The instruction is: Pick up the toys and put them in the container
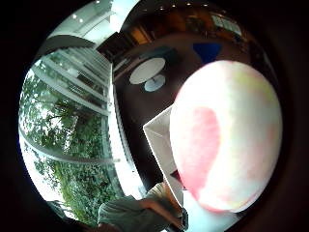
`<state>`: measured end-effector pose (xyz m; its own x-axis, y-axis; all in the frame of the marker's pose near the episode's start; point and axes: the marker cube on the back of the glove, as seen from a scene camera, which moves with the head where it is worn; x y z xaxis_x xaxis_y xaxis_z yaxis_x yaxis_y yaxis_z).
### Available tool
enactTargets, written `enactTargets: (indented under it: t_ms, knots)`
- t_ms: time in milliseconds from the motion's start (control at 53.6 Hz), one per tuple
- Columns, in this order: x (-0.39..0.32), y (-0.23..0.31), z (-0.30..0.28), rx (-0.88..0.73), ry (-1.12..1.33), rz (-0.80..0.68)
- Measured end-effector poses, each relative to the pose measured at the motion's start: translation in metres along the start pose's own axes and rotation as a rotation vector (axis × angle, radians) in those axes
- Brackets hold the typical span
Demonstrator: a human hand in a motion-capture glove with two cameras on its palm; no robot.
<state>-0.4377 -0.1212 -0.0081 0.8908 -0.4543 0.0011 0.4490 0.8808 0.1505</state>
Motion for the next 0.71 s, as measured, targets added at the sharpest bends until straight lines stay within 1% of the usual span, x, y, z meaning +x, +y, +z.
enactTargets:
  t_ms: [37, 75, 224, 280, 410, 522, 597, 653, 709]
  knots:
    - [-0.002, 0.005, 0.007, -0.072, 0.009, -0.136]
    - [0.000, 0.008, 0.013, -0.129, 0.020, -0.194]
    - [-0.005, 0.010, 0.027, -0.253, 0.027, -0.201]
    - [-0.005, 0.011, 0.026, -0.276, 0.004, -0.193]
    - [0.006, 0.010, 0.016, -0.222, -0.002, -0.167]
    - [0.048, 0.016, 0.001, -0.155, 0.021, -0.153]
    - [0.090, 0.021, -0.013, -0.134, 0.053, -0.024]
    - [0.107, 0.029, -0.023, -0.131, 0.068, -0.093]
    - [0.114, 0.032, -0.032, -0.124, 0.075, -0.078]
